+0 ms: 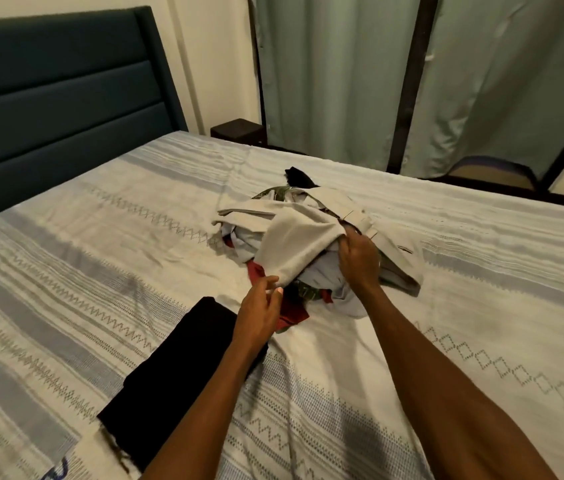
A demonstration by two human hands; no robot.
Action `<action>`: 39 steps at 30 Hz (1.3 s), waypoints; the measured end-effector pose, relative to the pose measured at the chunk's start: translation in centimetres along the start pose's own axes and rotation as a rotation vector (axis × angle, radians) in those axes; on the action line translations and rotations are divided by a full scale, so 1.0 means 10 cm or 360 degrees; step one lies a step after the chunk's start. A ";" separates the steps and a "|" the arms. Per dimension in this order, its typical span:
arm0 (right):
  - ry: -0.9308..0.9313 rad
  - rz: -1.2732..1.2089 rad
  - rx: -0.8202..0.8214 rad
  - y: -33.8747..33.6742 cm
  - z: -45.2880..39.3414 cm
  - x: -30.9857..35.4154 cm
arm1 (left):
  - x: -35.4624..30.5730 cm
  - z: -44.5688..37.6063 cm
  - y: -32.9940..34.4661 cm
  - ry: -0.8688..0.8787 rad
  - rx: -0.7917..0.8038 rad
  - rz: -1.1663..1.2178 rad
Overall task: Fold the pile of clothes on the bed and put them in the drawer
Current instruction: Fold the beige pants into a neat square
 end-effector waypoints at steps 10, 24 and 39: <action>0.0589 -0.0127 0.0107 -1.57 2.22 -0.57 | -0.44 1.22 1.07 -0.0536 0.0502 0.0575; 0.1712 -0.0090 0.1818 -2.96 4.63 -0.43 | -0.99 3.04 2.03 -0.0032 0.1086 -0.0350; 0.0724 0.0301 0.0362 -3.08 4.22 -0.74 | -1.06 3.84 1.58 0.0212 0.2397 -0.0555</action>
Point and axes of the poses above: each hand's wrist, its own z-axis away from the middle knuckle, its own y-axis out of the palm, x = y × z, the point moved 2 cm from there along -z, towards the middle knuckle, and after that the axes turned 6 degrees about -z, right-handed, at the moved point
